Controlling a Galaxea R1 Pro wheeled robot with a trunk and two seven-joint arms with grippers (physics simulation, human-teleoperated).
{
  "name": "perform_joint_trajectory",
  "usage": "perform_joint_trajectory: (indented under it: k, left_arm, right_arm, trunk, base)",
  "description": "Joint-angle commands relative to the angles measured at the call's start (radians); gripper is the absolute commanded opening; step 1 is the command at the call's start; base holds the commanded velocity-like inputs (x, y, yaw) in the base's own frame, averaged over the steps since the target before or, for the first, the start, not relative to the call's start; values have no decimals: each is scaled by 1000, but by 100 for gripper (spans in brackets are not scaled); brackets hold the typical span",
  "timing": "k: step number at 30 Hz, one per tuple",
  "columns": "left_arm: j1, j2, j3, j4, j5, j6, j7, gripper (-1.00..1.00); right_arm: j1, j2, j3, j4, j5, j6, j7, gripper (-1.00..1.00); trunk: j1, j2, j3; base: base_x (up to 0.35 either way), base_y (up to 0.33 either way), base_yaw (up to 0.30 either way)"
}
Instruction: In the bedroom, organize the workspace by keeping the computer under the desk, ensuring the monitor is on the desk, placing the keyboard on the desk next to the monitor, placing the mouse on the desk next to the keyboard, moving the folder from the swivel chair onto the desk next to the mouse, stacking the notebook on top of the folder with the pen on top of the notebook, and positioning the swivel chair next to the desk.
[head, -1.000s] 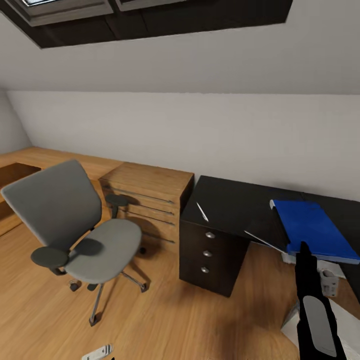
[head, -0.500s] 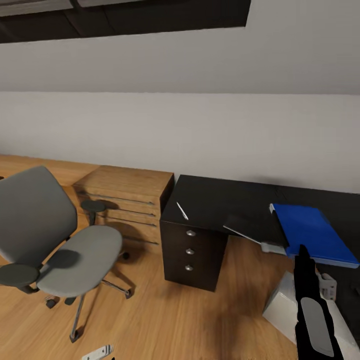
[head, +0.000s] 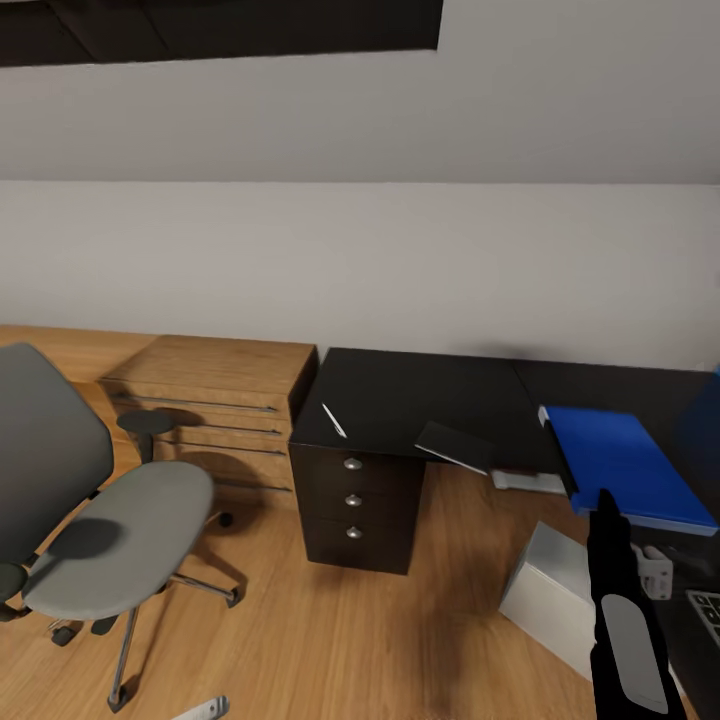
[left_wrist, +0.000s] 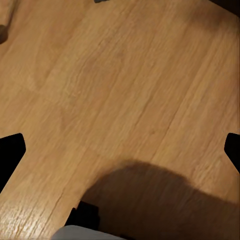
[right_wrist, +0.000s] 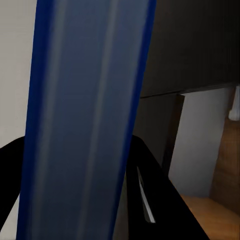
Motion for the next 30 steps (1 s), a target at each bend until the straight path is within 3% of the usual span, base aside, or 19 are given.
perform_joint_trajectory:
  k: [1, 6, 8, 14, 30]
  left_arm:
    - [0, 2, -8, -1, 9, -1, 9, 100]
    - [0, 1, -8, -1, 9, -2, 8, 100]
    - [0, 0, -8, -1, 9, -2, 9, 100]
    - [0, 0, -9, 0, 9, -2, 9, 100]
    - [0, 0, -9, 4, 9, -2, 9, 100]
  right_arm:
    - [-1, 1, -1, -1, -11, -1, 1, -100]
    - [-1, 2, 0, -6, -13, 4, 14, -100]
    - [-1, 1, 27, -7, -14, 3, 52, -100]
    - [-1, 0, 38, -7, -13, 5, 62, -100]
    - [-1, 2, 37, -2, -16, 5, 64, -100]
  trunk:
    - [0, -1, -2]
    - [0, -1, -3]
    - [0, -1, -3]
    - [0, -1, -3]
    - [0, -1, -3]
  base:
    - [0, 0, -74]
    - [0, 0, -21]
    - [0, 0, -1]
    - [43, 0, 0]
    - [304, 0, 0]
